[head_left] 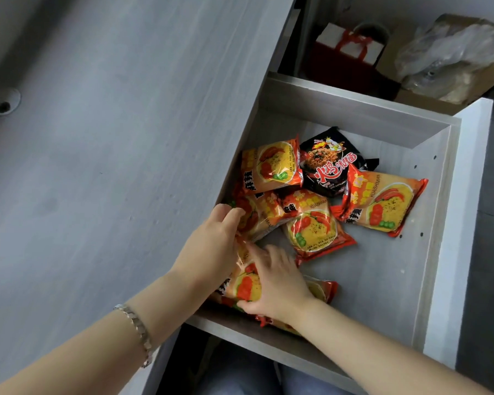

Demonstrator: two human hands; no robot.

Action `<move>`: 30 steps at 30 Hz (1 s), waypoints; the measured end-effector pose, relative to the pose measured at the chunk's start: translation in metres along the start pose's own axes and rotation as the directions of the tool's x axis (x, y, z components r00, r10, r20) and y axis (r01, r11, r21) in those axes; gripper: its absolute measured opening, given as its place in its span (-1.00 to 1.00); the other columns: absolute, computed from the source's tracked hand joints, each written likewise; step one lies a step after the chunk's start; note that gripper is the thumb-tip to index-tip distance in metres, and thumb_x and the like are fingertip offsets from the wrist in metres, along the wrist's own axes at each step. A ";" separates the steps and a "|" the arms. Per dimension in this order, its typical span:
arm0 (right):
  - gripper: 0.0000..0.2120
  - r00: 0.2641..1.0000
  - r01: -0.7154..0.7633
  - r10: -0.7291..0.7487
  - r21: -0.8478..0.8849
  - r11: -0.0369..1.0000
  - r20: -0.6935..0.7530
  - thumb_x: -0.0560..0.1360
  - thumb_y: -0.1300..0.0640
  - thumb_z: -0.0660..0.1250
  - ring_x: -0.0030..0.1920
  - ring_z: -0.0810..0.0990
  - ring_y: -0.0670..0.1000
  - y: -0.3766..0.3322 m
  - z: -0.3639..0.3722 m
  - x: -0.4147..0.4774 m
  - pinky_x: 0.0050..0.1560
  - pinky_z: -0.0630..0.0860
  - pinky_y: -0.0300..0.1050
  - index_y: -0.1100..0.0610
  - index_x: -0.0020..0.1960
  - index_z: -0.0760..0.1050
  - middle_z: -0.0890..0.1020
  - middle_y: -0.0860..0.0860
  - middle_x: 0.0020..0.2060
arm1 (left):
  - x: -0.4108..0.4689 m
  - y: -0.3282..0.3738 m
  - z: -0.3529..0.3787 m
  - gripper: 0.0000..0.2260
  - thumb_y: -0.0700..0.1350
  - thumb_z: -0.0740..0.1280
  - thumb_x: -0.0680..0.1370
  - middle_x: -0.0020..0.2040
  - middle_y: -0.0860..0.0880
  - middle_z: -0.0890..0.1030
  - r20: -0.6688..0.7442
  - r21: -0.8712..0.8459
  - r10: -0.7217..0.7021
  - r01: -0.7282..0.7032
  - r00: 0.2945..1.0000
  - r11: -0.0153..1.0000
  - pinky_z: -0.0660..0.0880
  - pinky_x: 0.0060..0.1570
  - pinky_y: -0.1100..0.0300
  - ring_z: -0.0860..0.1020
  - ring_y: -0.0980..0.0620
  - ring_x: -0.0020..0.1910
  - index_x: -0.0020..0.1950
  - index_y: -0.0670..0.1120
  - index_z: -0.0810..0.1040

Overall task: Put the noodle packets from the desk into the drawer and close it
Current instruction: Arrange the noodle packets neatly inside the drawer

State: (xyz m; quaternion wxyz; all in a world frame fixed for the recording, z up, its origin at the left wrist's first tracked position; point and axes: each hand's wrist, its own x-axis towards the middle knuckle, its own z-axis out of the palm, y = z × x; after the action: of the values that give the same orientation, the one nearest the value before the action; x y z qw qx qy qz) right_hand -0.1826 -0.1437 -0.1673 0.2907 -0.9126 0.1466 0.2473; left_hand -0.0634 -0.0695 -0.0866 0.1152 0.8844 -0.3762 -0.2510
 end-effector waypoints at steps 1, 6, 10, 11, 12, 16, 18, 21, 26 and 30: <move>-0.07 0.999 0.030 -0.033 0.078 0.997 0.036 0.33 -0.25 0.36 0.40 0.22 0.16 -0.007 0.003 0.006 0.43 0.22 0.05 0.03 0.50 -0.05 0.23 0.15 0.40 | 0.000 -0.002 0.000 -0.60 -0.31 0.17 0.58 0.36 -0.13 0.41 0.013 0.018 0.014 -0.015 1.000 1.000 0.50 0.09 0.14 0.53 -0.14 0.20 0.43 -0.15 0.37; -0.44 0.998 0.057 -0.036 0.532 0.845 -0.051 0.50 -0.03 0.28 0.41 0.28 -0.08 -0.008 0.003 0.011 0.43 0.28 -0.14 0.04 0.44 0.20 0.31 -0.01 0.42 | -0.001 -0.016 0.007 -0.65 -0.31 0.20 0.56 0.35 -0.14 0.44 0.137 0.154 0.081 -0.102 0.987 0.983 0.51 0.21 0.02 0.45 -0.15 0.31 0.35 -0.20 0.44; -0.70 0.853 -0.098 0.345 0.529 0.843 -0.392 0.52 0.24 0.23 0.25 0.44 0.00 0.033 0.001 -0.004 0.25 0.39 -0.22 0.19 0.25 0.47 0.47 0.08 0.22 | -0.009 -0.014 0.034 -0.65 -0.12 0.13 0.62 0.40 -0.09 0.39 0.335 0.289 0.089 -0.192 0.938 0.938 0.38 0.32 0.06 0.38 -0.09 0.36 0.40 -0.13 0.36; -0.70 0.794 -0.184 0.439 0.523 0.832 -0.419 0.51 0.25 0.24 0.25 0.44 0.04 0.042 -0.001 -0.006 0.18 0.38 -0.25 0.20 0.23 0.48 0.46 0.11 0.22 | -0.010 -0.011 0.043 -0.61 -0.05 0.11 0.62 0.43 -0.09 0.35 0.388 0.317 0.086 -0.221 0.918 0.922 0.31 0.37 0.05 0.34 -0.09 0.39 0.43 -0.11 0.31; -0.68 0.744 -0.272 0.524 0.527 0.805 -0.415 0.51 0.23 0.25 0.27 0.42 0.08 0.051 -0.004 -0.006 0.14 0.36 -0.25 0.20 0.26 0.46 0.43 0.14 0.26 | -0.010 -0.009 0.051 -0.56 0.02 0.12 0.62 0.46 -0.10 0.32 0.426 0.337 0.080 -0.240 0.901 0.910 0.24 0.41 0.02 0.31 -0.09 0.42 0.46 -0.09 0.27; -0.27 0.704 -0.527 0.673 0.470 0.708 -0.225 0.42 -0.04 0.39 0.40 0.24 0.21 0.070 -0.015 0.011 0.30 0.36 0.06 0.18 0.45 0.16 0.27 0.23 0.39 | 0.001 0.000 0.074 -0.28 0.33 0.23 0.46 0.43 -0.10 0.30 0.500 0.357 -0.069 -0.133 0.863 0.924 0.11 0.45 -0.11 0.23 -0.12 0.44 0.48 -0.05 0.20; -0.08 0.721 -0.568 0.666 0.387 0.727 -0.192 0.34 -0.16 0.43 0.39 0.23 0.26 0.071 -0.018 0.024 0.32 0.32 0.13 0.15 0.48 0.02 0.23 0.26 0.39 | 0.005 0.003 0.080 -0.24 0.38 0.24 0.41 0.43 -0.11 0.29 0.514 0.384 -0.145 -0.076 0.846 0.920 0.08 0.46 -0.15 0.18 -0.13 0.46 0.46 -0.06 0.23; 0.07 0.696 -0.656 0.701 0.262 0.708 -0.153 0.26 -0.24 0.45 0.36 0.26 0.27 0.066 -0.022 0.043 0.30 0.28 0.16 0.08 0.50 -0.11 0.25 0.30 0.37 | 0.010 0.002 0.084 -0.38 0.20 0.27 0.50 0.43 -0.14 0.29 0.494 0.462 -0.139 -0.124 0.858 0.878 0.12 0.44 -0.13 0.17 -0.14 0.45 0.45 -0.09 0.23; 0.13 0.695 -0.697 0.709 0.131 0.705 -0.117 0.22 -0.19 0.50 0.37 0.23 0.23 0.073 -0.028 0.051 0.31 0.23 0.12 0.00 0.51 -0.17 0.29 0.25 0.38 | 0.009 -0.006 0.086 -0.51 -0.02 0.29 0.54 0.40 -0.10 0.37 0.502 0.397 -0.137 -0.087 0.854 0.914 0.14 0.42 -0.12 0.16 -0.11 0.46 0.43 -0.06 0.26; 0.08 0.793 -0.578 0.603 0.204 0.790 -0.089 0.17 -0.14 0.51 0.39 0.19 0.22 0.090 -0.037 0.023 0.35 0.22 0.14 -0.05 0.48 -0.07 0.29 0.17 0.37 | 0.006 -0.019 0.082 -0.54 0.06 0.26 0.53 0.36 -0.08 0.43 0.498 0.337 -0.151 -0.030 0.854 0.941 0.09 0.45 -0.06 0.16 -0.10 0.46 0.39 -0.06 0.33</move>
State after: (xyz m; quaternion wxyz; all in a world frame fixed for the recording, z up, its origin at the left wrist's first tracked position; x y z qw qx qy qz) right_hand -0.1870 -0.2393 -0.1945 0.2617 -0.8092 0.4661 0.2437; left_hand -0.0916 -0.0622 -0.1654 -0.1489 0.8023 -0.4018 -0.4157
